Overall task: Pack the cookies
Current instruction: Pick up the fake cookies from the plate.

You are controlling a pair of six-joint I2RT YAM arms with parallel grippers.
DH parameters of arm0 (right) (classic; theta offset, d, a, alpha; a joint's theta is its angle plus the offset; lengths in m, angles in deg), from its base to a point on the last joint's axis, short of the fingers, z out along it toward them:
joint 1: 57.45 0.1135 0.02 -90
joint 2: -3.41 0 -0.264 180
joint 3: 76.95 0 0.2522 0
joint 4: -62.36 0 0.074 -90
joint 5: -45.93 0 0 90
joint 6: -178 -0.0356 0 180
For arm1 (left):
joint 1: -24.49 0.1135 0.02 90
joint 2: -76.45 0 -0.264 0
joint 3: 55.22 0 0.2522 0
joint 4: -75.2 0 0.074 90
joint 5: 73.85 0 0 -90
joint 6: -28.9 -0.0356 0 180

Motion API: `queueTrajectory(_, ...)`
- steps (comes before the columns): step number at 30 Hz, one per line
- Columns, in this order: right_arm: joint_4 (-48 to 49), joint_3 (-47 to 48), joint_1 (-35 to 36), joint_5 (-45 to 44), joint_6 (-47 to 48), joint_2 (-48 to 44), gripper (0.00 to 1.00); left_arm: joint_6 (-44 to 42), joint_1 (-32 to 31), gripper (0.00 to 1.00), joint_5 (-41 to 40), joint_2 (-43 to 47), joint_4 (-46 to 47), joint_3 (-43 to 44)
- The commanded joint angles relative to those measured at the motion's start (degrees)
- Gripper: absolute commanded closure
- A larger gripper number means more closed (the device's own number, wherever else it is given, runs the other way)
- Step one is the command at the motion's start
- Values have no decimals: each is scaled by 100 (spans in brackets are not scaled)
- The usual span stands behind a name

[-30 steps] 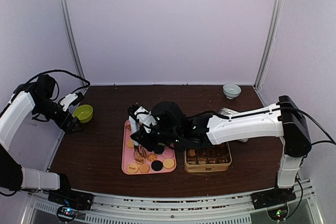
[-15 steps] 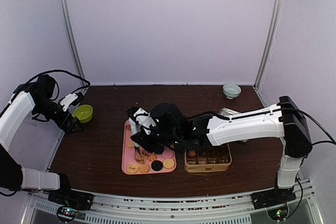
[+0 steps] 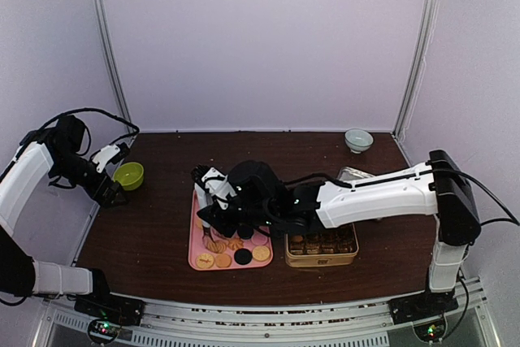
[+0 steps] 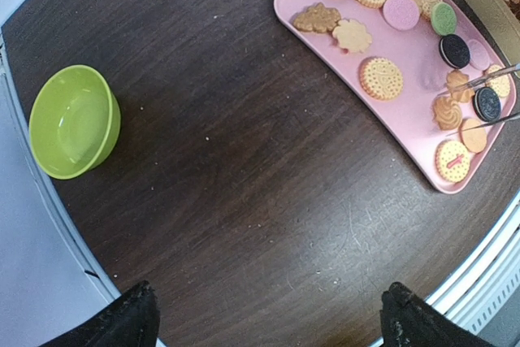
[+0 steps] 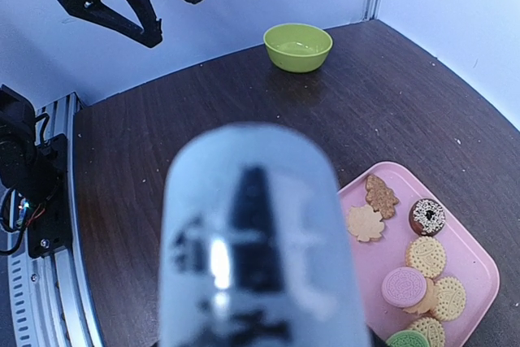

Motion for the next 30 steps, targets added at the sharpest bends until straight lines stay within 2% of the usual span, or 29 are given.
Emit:
queueTrajectory(1, 209, 235, 50, -11, 25, 133, 60, -86, 43, 2, 19, 72, -77, 150)
queueTrajectory(12, 299, -142, 44, -227, 42, 166, 61, -132, 42, 2, -25, 89, -120, 130)
queueTrajectory(21, 396, -327, 42, -226, 33, -159, 77, -99, 40, 2, 14, 44, -121, 156)
queueTrajectory(30, 360, 27, 10, -235, 215, -766, 82, -69, 42, 2, 18, -3, -114, 177)
